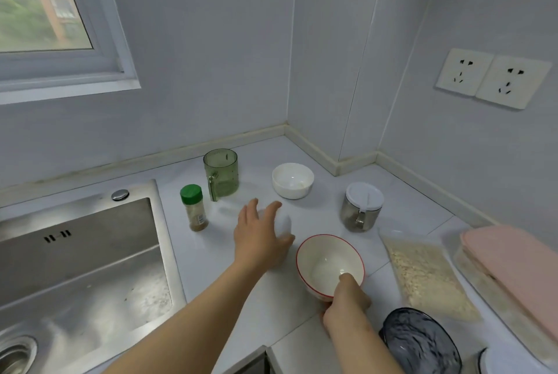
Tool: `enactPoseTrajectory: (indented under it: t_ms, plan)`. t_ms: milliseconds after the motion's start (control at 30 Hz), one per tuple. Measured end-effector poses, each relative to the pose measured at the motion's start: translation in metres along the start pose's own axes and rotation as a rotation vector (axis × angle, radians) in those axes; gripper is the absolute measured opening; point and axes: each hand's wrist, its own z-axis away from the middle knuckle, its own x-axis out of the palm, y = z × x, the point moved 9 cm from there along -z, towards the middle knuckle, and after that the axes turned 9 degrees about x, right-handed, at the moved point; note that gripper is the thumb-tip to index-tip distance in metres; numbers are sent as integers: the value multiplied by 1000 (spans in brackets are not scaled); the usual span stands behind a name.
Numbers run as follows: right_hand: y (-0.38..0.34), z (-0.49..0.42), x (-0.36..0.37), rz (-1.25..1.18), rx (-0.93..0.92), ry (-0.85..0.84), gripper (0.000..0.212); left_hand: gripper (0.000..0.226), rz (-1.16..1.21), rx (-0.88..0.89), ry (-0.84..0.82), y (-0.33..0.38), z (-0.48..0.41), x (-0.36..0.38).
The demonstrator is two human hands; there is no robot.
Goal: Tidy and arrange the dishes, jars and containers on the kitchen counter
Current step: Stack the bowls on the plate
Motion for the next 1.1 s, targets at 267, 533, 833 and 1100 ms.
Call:
enactPoseTrajectory:
  t_ms: [267, 533, 833, 1100]
  plan:
    - [1, -5, 14, 15, 5, 8, 47, 60, -161, 110, 31, -8, -8, 4]
    - [-4, -10, 44, 49, 27, -76, 34, 59, -176, 36, 51, -44, -37, -15]
    - [-16, -2, 62, 114, 145, -231, 38, 61, -210, 3, -11, -68, -62, -27]
    - [-25, -9, 72, 50, 280, -249, 41, 38, -207, 587, 235, 20, -78, -38]
